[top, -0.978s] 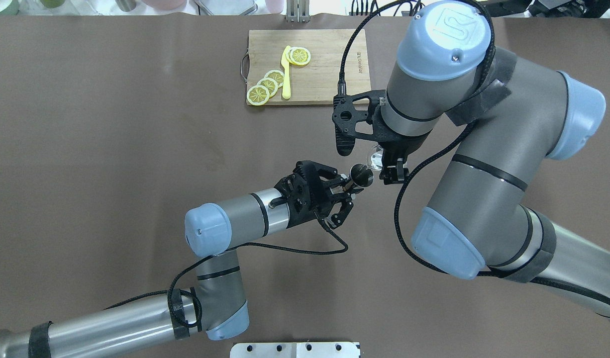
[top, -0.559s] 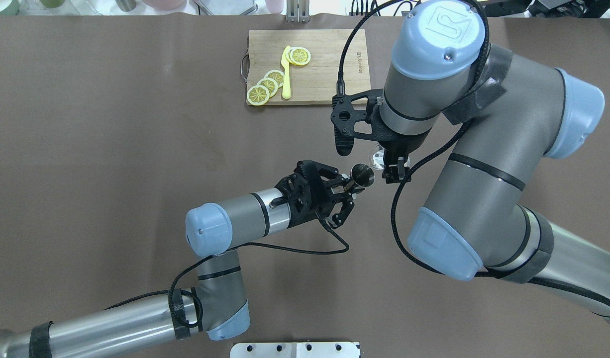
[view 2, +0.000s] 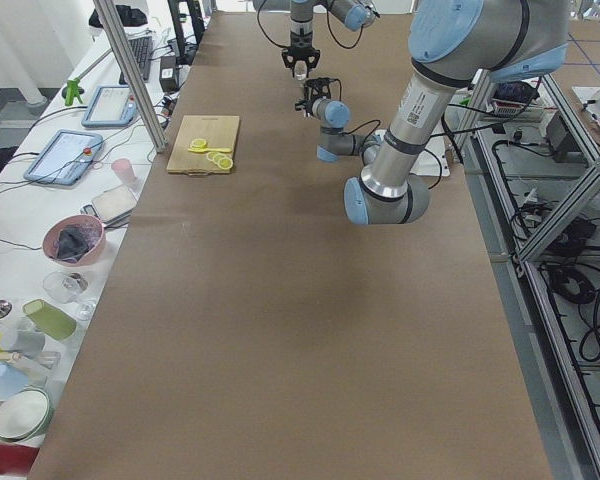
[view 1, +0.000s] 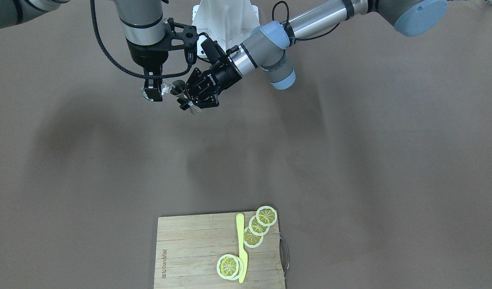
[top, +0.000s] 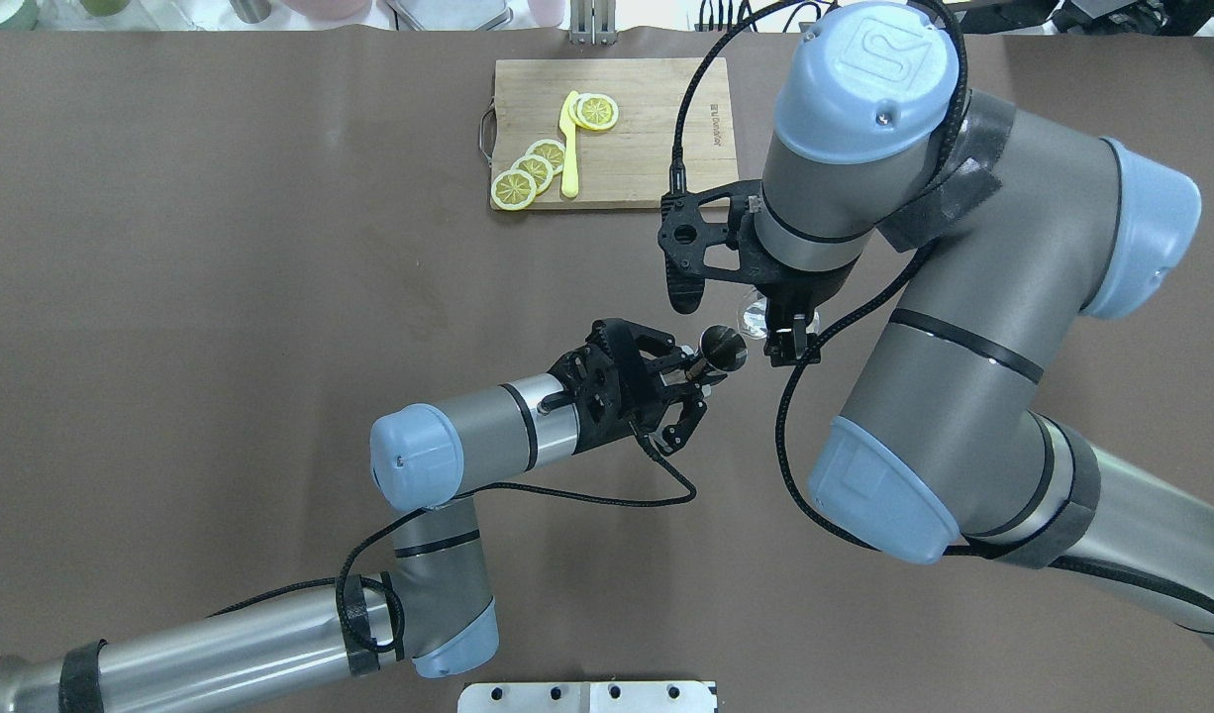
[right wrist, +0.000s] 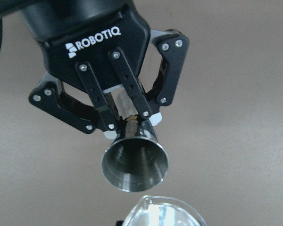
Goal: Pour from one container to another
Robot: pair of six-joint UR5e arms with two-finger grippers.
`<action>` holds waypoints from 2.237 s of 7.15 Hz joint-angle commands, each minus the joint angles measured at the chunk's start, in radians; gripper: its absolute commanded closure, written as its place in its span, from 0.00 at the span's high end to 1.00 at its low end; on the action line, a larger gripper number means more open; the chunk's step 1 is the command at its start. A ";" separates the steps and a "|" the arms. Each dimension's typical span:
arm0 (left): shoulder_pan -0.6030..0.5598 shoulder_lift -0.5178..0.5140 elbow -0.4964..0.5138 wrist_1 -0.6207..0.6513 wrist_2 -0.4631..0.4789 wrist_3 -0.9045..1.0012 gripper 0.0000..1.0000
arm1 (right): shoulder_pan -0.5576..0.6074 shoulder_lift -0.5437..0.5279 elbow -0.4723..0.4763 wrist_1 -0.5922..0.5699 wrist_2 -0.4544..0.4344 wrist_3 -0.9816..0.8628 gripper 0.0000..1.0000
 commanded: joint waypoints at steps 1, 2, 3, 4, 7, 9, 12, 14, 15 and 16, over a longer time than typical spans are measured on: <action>0.000 0.000 0.000 0.002 0.000 0.001 0.00 | -0.011 0.005 0.002 -0.018 -0.029 -0.023 0.00; 0.000 0.000 0.000 0.002 0.000 0.001 0.00 | -0.014 0.011 0.001 -0.023 -0.041 -0.040 0.00; 0.000 0.000 0.000 0.002 0.000 0.001 0.00 | -0.020 0.013 0.002 -0.029 -0.056 -0.055 0.00; 0.000 0.000 0.000 0.002 0.000 0.001 0.00 | -0.021 0.013 0.004 -0.029 -0.063 -0.068 0.00; 0.000 -0.006 0.001 0.005 0.002 0.001 0.00 | -0.024 0.023 0.004 -0.041 -0.079 -0.120 0.00; 0.000 -0.008 0.003 0.007 0.002 0.001 0.00 | -0.032 0.025 0.004 -0.043 -0.092 -0.138 0.00; 0.000 -0.008 0.003 0.005 0.002 0.001 0.00 | -0.038 0.025 0.005 -0.044 -0.116 -0.187 0.00; 0.000 -0.009 0.003 0.007 0.002 0.001 0.00 | -0.043 0.023 0.010 -0.044 -0.130 -0.200 0.00; 0.000 -0.009 0.003 0.007 0.002 0.001 0.00 | -0.044 0.023 0.011 -0.044 -0.133 -0.201 0.00; 0.000 -0.011 0.003 0.007 0.002 0.001 0.00 | -0.049 0.022 0.013 -0.044 -0.139 -0.201 0.00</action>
